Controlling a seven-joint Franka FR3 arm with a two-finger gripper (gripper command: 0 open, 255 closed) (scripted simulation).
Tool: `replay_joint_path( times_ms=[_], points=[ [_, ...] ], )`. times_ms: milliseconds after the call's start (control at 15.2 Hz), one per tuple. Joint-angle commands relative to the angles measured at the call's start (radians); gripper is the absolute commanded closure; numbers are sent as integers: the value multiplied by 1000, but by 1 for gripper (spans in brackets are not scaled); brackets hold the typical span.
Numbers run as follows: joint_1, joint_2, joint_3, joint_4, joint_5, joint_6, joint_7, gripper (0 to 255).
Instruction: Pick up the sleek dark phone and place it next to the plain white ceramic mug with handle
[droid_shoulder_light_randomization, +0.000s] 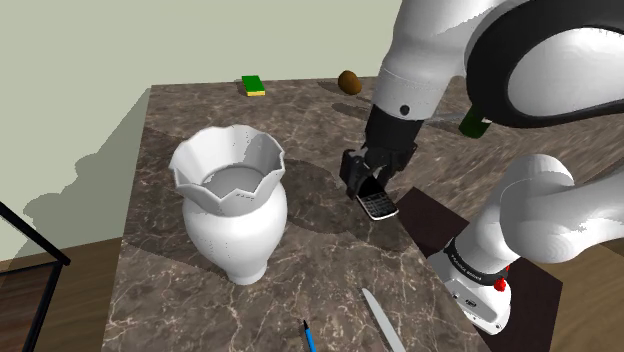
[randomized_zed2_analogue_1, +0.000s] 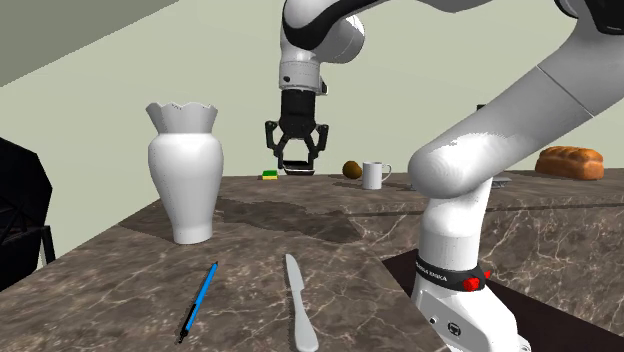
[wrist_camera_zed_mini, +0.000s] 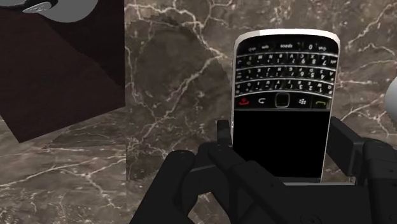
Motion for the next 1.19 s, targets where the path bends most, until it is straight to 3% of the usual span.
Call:
replay_joint_path(
  times_ms=[0, 198, 594, 1122],
  points=[
    [-3, -5, -11, 25, -9, -31, 1, 255],
    [-7, -6, -20, 57, -18, -63, 4, 255],
    [-51, -104, -173, -23, -116, -111, -138, 255],
    [-151, -154, -381, -61, -284, -145, -339, 255]
  ],
)
